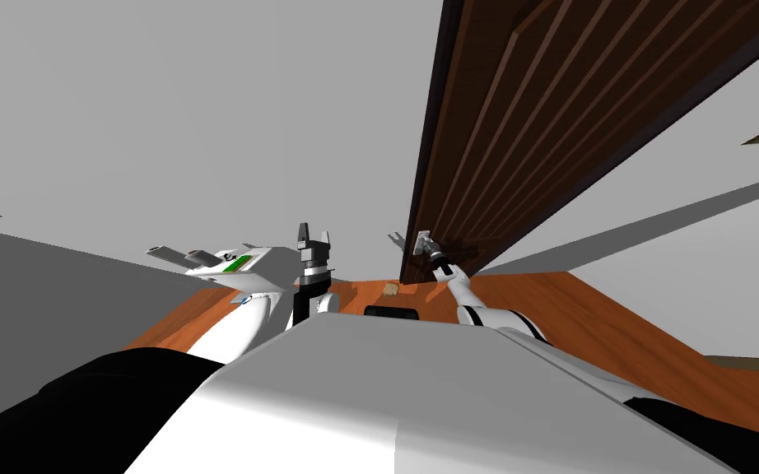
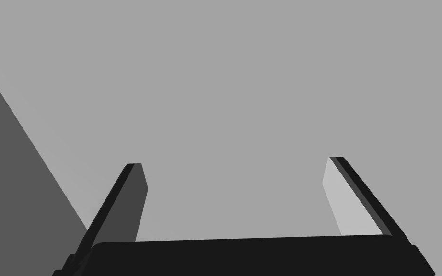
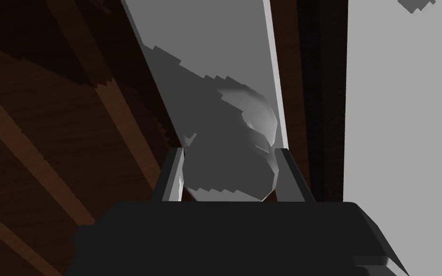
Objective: Pull the door open
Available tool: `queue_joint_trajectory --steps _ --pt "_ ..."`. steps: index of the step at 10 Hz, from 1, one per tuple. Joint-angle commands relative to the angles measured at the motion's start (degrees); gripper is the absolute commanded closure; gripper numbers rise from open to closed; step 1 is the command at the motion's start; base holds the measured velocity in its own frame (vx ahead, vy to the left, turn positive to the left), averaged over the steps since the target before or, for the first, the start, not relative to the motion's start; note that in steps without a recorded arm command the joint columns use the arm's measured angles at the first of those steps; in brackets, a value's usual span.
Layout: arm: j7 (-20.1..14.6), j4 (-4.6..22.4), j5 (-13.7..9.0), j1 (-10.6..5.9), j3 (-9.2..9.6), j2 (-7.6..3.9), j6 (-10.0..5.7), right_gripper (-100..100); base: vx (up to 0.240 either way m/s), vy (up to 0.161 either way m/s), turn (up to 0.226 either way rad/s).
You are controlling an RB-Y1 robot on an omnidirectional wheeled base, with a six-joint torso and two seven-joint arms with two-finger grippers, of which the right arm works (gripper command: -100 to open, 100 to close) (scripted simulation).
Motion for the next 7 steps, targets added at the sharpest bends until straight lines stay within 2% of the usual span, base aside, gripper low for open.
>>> queue_joint_trajectory --steps 1,2,4,5,7 --pt "-2.86 -0.31 -1.73 0.26 0.07 -0.07 0.01 100 -0.058 -0.074 0.176" --pt "-3.21 -0.31 -1.73 0.26 0.07 -0.07 0.01 100 -0.044 -0.042 0.054" --pt "-6.79 -0.61 -4.21 0.54 0.10 -0.26 0.10 100 -0.055 -0.037 0.118" --pt "-7.10 -0.61 -4.21 0.54 0.10 -0.26 0.10 100 -0.050 -0.048 0.074" --pt "-10.69 -0.92 -6.84 0.84 0.13 -0.46 0.19 100 -0.051 -0.060 0.141"
